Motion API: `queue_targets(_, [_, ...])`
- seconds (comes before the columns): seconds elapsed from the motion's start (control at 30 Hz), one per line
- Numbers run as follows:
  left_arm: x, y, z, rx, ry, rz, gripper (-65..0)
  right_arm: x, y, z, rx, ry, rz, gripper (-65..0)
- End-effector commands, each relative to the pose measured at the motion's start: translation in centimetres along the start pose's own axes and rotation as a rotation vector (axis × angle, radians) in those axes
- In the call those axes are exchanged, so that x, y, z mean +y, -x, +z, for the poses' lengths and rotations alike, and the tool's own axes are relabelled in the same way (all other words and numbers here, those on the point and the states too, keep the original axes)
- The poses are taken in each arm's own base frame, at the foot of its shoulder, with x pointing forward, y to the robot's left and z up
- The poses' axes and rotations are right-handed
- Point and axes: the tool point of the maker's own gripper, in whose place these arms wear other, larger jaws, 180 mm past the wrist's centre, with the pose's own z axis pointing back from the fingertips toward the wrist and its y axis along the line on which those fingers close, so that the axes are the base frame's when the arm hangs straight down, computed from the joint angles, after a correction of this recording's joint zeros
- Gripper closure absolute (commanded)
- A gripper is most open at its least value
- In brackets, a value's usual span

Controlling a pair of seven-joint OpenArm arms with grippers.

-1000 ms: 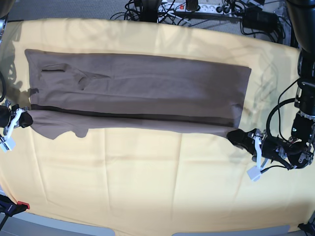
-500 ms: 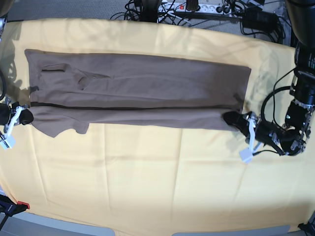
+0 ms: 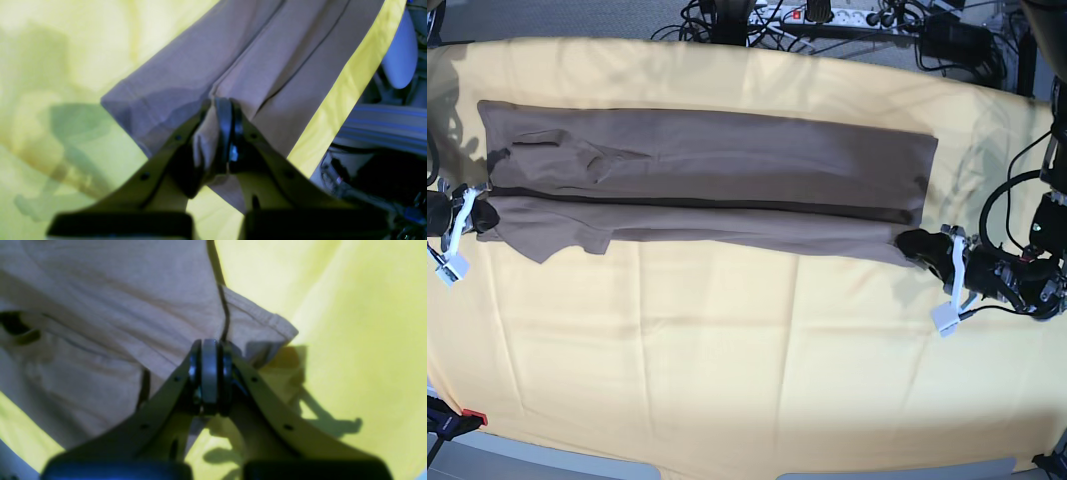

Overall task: Fold the T-shirt properly
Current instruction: 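Fold the hem over toward the collar with both grippers, then lower the folded hem onto the shirt and open both grippers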

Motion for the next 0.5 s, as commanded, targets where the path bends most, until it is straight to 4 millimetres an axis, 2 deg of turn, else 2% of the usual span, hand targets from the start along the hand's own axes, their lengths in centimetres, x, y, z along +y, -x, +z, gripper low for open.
queue_targets(0.0, [0.0, -0.5, 1.2, -0.011, -0.014, -0.024, 0.0, -1.1, -1.1, 1.4, -0.023, 0.033, 0.023, 0.0])
queue_targets(0.17, [-1.1, 1.0, 0.2, 0.023, 0.013, -0.036, 0.0, -1.1, -0.9, 1.4, -0.016, 0.036, 0.024, 0.0])
queue_targets(0.47, [-1.1, 2.0, -0.3, 0.037, 0.023, -0.017, 0.0, -1.1, -0.1, 1.4, 0.028, 0.037, 0.023, 0.0])
